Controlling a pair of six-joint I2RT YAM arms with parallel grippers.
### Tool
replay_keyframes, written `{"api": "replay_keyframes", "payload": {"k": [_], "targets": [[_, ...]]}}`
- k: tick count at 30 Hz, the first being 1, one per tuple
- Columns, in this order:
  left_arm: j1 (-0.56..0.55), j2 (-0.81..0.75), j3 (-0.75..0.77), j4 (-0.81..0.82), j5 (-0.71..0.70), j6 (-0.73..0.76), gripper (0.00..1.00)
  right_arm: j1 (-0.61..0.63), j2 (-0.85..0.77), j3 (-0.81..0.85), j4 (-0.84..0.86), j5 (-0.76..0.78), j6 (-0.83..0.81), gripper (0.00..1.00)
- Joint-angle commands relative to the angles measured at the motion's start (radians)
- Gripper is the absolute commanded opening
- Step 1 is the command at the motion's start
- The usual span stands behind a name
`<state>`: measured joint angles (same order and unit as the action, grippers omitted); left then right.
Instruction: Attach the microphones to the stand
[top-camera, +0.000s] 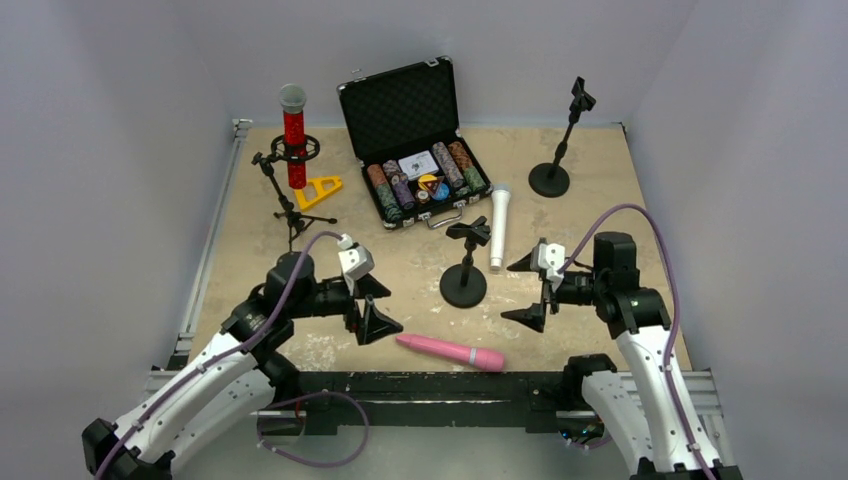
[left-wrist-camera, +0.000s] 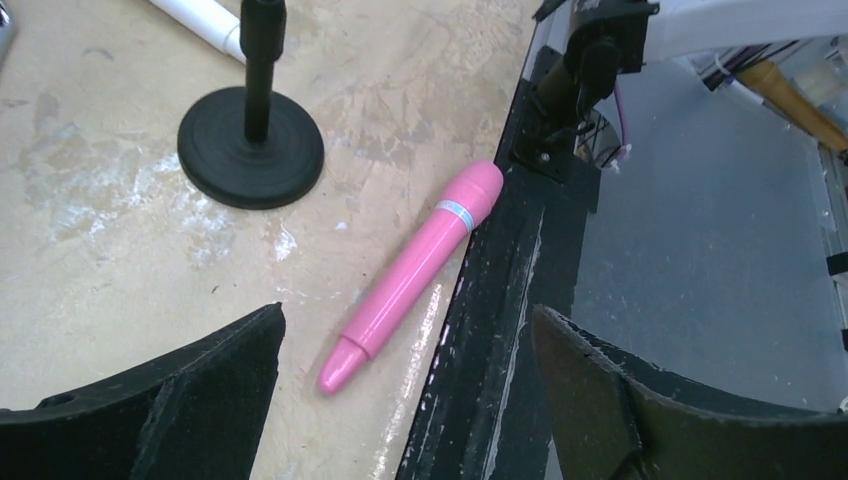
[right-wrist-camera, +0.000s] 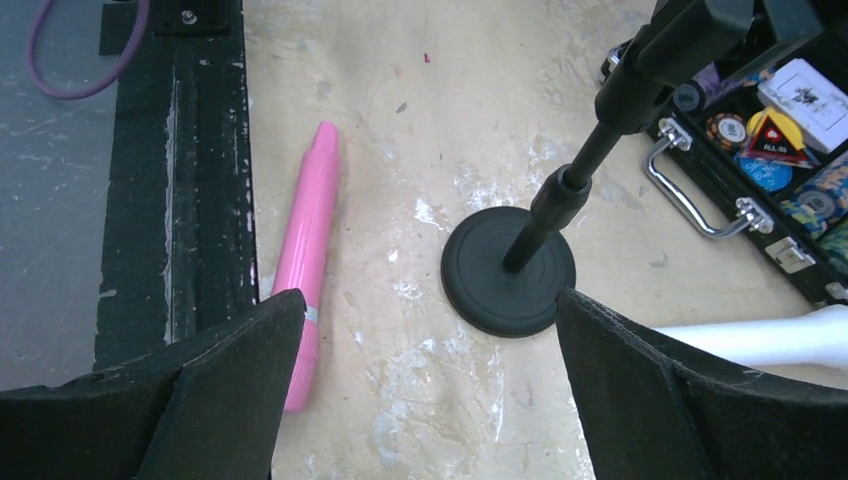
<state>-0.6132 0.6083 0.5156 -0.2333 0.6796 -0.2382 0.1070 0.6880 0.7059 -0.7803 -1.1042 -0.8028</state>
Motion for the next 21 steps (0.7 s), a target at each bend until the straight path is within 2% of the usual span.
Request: {"api": "replay_keyframes", "payload": {"k": [1, 7, 11, 16, 21], "targets": [[-0.098, 0.072, 0.048, -0.043, -0.09, 0.088, 0.96, -0.018, -0.028, 0.014, 0.065, -0.081, 0.002, 0.99], [-0.246, 0.166, 0.086, -0.073, -0.221, 0.149, 0.96, -0.022, -0.049, 0.01, 0.06, -0.06, 0.002, 0.99], [-0.307, 0.22, 0.103, -0.074, -0.281, 0.197, 0.95, -0.028, -0.066, -0.003, 0.058, -0.086, -0.003, 0.98], [-0.343, 0.264, 0.081, -0.014, -0.303, 0.303, 0.94, -0.046, -0.079, -0.03, -0.048, -0.193, -0.203, 0.93], [-0.366, 0.354, 0.066, 0.088, -0.271, 0.395, 0.93, -0.053, -0.07, -0.042, 0.005, -0.152, -0.163, 0.93]]}}
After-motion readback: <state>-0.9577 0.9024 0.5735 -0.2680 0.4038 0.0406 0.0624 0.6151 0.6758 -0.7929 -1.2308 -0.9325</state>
